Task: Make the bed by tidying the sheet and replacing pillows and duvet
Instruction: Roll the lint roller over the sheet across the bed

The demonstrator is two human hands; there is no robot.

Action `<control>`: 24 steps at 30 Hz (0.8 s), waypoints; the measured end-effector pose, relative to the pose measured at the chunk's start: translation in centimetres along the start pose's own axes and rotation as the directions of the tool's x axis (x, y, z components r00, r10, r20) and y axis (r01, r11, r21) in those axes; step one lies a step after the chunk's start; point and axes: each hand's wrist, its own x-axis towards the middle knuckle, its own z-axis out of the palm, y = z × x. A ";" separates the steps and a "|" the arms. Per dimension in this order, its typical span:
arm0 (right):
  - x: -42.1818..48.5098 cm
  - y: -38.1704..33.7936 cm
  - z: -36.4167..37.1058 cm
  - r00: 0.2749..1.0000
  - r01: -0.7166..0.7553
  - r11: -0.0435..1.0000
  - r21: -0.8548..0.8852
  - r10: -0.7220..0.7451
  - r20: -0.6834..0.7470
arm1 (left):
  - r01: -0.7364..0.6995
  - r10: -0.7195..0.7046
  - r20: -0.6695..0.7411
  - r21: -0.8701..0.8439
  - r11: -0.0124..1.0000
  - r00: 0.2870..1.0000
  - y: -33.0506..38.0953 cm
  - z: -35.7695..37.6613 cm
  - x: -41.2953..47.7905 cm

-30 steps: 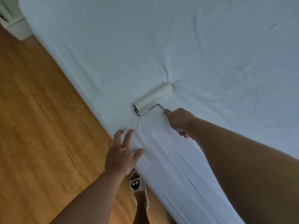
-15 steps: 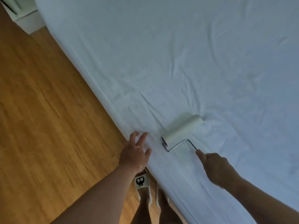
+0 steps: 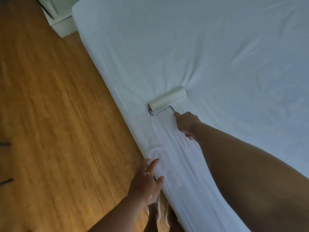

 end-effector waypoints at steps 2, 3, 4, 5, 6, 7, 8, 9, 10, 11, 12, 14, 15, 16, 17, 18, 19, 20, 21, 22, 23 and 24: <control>-0.1 -0.8 -0.5 1.000 -0.028 0.997 0.077 0.028 -0.002 | 0.023 -0.024 -0.018 -0.047 0.999 1.000 0.2 -1.7 -0.1; -0.9 -0.8 -0.5 0.997 -0.070 0.984 0.166 0.071 -0.001 | 0.021 -0.024 -0.030 -0.074 0.997 0.999 0.2 -2.9 -0.1; -1.9 -0.6 -0.5 0.993 -0.111 0.963 0.245 0.117 -0.010 | 0.016 -0.020 -0.038 -0.098 0.995 0.999 0.2 -4.2 -0.3; -2.9 0.0 -0.1 0.988 -0.142 0.936 0.322 0.155 -0.014 | 0.017 -0.022 -0.041 -0.122 0.992 0.999 0.1 -5.6 -0.5; -4.1 0.6 0.4 0.986 -0.154 0.925 0.347 0.169 -0.013 | 0.028 -0.034 -0.039 -0.153 0.988 0.999 -0.1 -7.0 -0.8; -5.6 1.1 0.8 0.986 -0.152 0.924 0.351 0.168 -0.016 | 0.049 -0.056 -0.030 -0.194 0.980 0.998 -0.5 -8.5 -1.2; -7.4 1.5 1.1 0.983 -0.166 0.920 0.356 0.183 -0.014 | 0.078 -0.083 -0.012 -0.236 0.969 0.996 -1.0 -10.0 -2.0; -9.4 2.0 1.3 0.982 -0.177 0.906 0.385 0.191 0.002 | 0.109 -0.111 0.008 -0.272 0.956 0.994 -1.6 -11.6 -2.9; -11.7 2.5 1.4 0.981 -0.186 0.897 0.401 0.195 0.021 | 0.134 -0.133 0.024 -0.297 0.945 0.991 -2.4 -13.0 -4.0; -13.9 2.9 1.4 0.984 -0.171 0.906 0.387 0.175 0.025 | 0.147 -0.146 0.028 -0.317 0.937 0.989 -3.1 -14.5 -5.2; -16.2 3.0 1.3 0.986 -0.165 0.921 0.354 0.166 0.027 | 0.150 -0.154 0.017 -0.337 0.929 0.988 -3.8 -15.9 -6.5; -19.6 2.6 1.0 0.990 -0.137 0.937 0.320 0.142 0.008 | 0.136 -0.158 -0.023 -0.405 0.904 0.987 -5.1 -18.7 -8.9; -20.7 1.9 0.8 0.991 -0.128 0.937 0.326 0.136 -0.001 | 0.118 -0.152 -0.040 -0.448 0.886 0.988 -5.9 -20.1 -9.8; -21.5 0.6 0.5 0.991 -0.126 0.938 0.322 0.135 -0.006 | 0.103 -0.149 -0.057 -0.485 0.869 0.987 -6.8 -21.4 -10.5; -21.7 -1.0 0.1 0.992 -0.115 0.935 0.337 0.128 -0.016 | 0.090 -0.150 -0.077 -0.515 0.852 0.986 -7.7 -22.9 -11.0; -21.6 -3.1 -0.5 0.993 -0.106 0.932 0.346 0.119 -0.018 | 0.087 -0.164 -0.092 -0.549 0.831 0.982 -8.9 -24.2 -11.3; -21.0 -5.4 -1.3 0.995 -0.087 0.932 0.352 0.102 -0.023 | 0.092 -0.188 -0.102 -0.595 0.799 0.977 -10.2 -25.6 -11.4; -20.3 -8.1 -2.3 0.996 -0.065 0.934 0.352 0.082 -0.033 | 0.101 -0.219 -0.105 -0.643 0.759 0.970 -11.5 -27.0 -11.2; -19.3 -11.2 -3.2 0.997 -0.043 0.931 0.364 0.065 -0.050 | 0.112 -0.241 -0.097 -0.683 0.722 0.966 -13.0 -28.6 -10.9; -18.2 -14.3 -4.2 0.996 -0.027 0.925 0.379 0.058 -0.071 | 0.128 -0.251 -0.072 -0.706 0.697 0.965 -14.6 -30.4 -10.2; -17.1 -17.4 -5.0 0.994 -0.016 0.918 0.396 0.057 -0.092 | 0.146 -0.248 -0.042 -0.709 0.690 0.968 -16.2 -32.5 -9.4; -16.0 -20.6 -5.8 0.992 -0.008 0.908 0.418 0.060 -0.111 | 0.159 -0.238 -0.017 -0.697 0.699 0.971 -17.8 -34.8 -8.4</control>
